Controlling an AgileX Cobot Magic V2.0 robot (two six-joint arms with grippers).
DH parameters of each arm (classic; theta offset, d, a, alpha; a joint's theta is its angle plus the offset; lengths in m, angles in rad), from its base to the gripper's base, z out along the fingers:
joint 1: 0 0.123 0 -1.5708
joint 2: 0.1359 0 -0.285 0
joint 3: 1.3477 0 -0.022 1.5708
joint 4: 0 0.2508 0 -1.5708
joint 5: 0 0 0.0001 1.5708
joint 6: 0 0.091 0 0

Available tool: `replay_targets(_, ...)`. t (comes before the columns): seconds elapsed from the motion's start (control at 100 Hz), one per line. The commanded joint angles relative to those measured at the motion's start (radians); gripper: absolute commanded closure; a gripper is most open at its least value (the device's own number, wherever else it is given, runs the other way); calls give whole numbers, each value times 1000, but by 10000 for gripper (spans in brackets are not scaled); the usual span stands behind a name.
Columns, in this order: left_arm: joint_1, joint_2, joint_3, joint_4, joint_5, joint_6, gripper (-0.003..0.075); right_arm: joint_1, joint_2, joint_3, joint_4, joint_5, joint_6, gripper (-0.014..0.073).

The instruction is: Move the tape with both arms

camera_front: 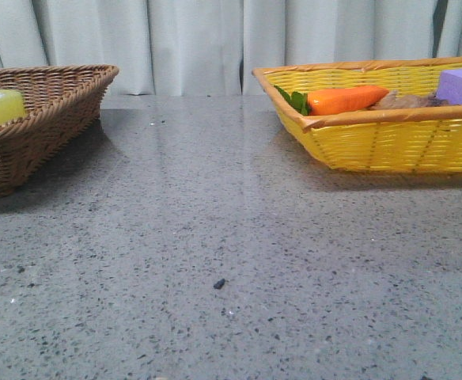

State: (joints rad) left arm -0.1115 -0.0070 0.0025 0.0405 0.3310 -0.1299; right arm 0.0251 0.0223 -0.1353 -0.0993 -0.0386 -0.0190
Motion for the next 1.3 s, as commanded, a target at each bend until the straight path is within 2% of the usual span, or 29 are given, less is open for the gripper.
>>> replay_targets(0.0, -1, -28, 11, -11, -50, -8, 741, -79, 14, 24, 63, -156, 19, 668)
replay_targets(0.08, -1, -28, 11, -11, -50, -8, 741, -120, 10, 70, 63, -182, 70, 668)
replay_targets(0.28, -1, -28, 11, -11, -50, -8, 741, -130, -29, 169, 63, -175, 72, 668)
replay_targets(0.36, -1, -28, 11, -11, -50, -8, 741, -139, -50, 166, 63, -35, 72, 668)
replay_targets(0.55, -1, -28, 11, -11, -50, -8, 741, -146, -52, 166, 63, 192, 72, 668)
replay_targets(0.76, -1, -28, 11, -11, -50, -8, 741, -146, -52, 166, 63, 355, 72, 668)
replay_targets(1.289, -1, -28, 11, -11, -50, -8, 741, -146, -52, 166, 63, 355, 72, 668)
